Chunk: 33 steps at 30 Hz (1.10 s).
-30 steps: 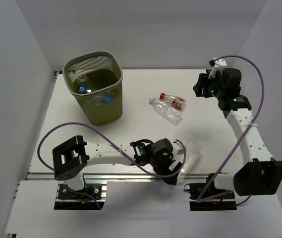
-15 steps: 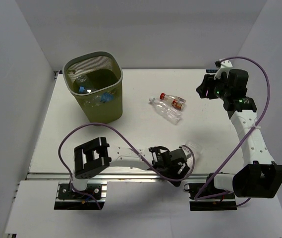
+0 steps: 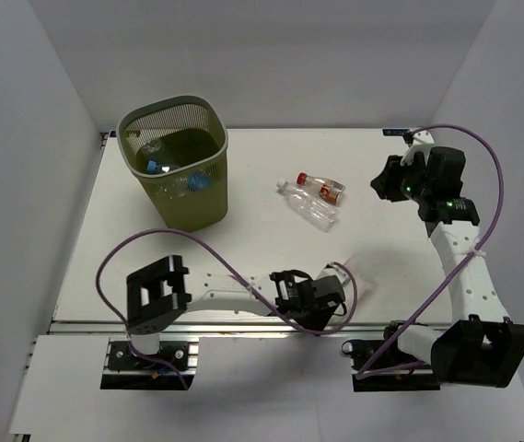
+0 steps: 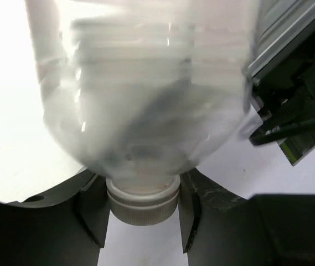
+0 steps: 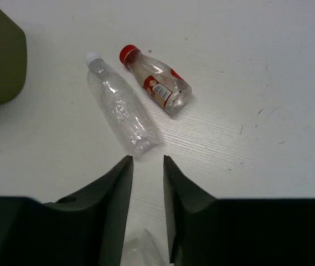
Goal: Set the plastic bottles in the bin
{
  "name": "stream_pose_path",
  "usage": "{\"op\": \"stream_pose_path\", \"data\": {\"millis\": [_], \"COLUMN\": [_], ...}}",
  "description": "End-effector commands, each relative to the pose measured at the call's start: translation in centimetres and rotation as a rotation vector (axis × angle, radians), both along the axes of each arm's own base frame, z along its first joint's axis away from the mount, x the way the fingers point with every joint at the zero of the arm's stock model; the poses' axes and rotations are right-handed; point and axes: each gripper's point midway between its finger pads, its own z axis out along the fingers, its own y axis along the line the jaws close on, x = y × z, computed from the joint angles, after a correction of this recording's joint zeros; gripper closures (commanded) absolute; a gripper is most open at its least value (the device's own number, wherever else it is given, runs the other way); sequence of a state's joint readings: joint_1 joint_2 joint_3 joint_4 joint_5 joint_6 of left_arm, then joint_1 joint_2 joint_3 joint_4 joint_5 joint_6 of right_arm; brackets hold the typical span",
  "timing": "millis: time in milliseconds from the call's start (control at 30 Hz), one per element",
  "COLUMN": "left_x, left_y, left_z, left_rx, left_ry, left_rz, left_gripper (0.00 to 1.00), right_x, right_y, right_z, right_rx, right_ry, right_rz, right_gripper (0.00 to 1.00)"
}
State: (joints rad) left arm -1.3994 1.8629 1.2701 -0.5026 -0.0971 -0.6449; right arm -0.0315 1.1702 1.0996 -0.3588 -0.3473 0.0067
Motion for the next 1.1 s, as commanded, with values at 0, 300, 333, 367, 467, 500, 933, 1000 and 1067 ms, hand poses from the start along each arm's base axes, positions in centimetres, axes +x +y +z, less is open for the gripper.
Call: {"op": "stream_pose_path", "data": {"millis": [0, 300, 333, 367, 467, 500, 933, 1000, 1067], "left_x": [3.9, 17.2, 18.0, 18.7, 21.0, 21.6, 24.9, 25.5, 26.3], "left_y": [1.3, 13.4, 13.9, 14.0, 15.3, 16.0, 31.3, 31.4, 31.4], "left_z": [8.3, 24.9, 27.1, 28.3, 31.7, 33.6, 37.9, 37.1, 36.2], "left_rx": [-0.128, -0.250, -0.289, -0.311, -0.314, -0.335, -0.159, -0.141, -0.133], "left_ry": [-0.156, -0.585, -0.621, -0.644, -0.725, -0.758, -0.891, -0.869, -0.833], "left_rz": [0.121, 0.544, 0.566, 0.576, 0.603, 0.634, 1.181, 1.174, 1.172], "left_gripper": [1.00, 1.00, 1.00, 1.00, 1.00, 1.00, 1.00, 1.00, 1.00], "right_x": [-1.0, -2.7, -2.8, -2.8, -3.0, -3.1, -3.6, -3.5, -3.4], "right_y": [0.1, -1.3, -1.2, -1.3, -1.3, -1.3, -0.7, -0.5, -0.2], "right_z": [0.3, -3.4, -3.4, -3.6, -4.1, -4.2, -4.1, -4.1, -3.8], "right_rx": [-0.026, -0.034, -0.028, -0.027, -0.022, -0.019, -0.008, -0.001, 0.006], "right_ry": [-0.030, 0.026, 0.028, 0.036, 0.044, 0.046, 0.020, 0.013, 0.005], "right_rz": [0.038, -0.032, -0.032, -0.035, -0.035, -0.033, 0.000, 0.008, 0.023], "right_gripper": [0.68, 0.97, 0.96, 0.96, 0.96, 0.96, 0.94, 0.90, 0.84]}}
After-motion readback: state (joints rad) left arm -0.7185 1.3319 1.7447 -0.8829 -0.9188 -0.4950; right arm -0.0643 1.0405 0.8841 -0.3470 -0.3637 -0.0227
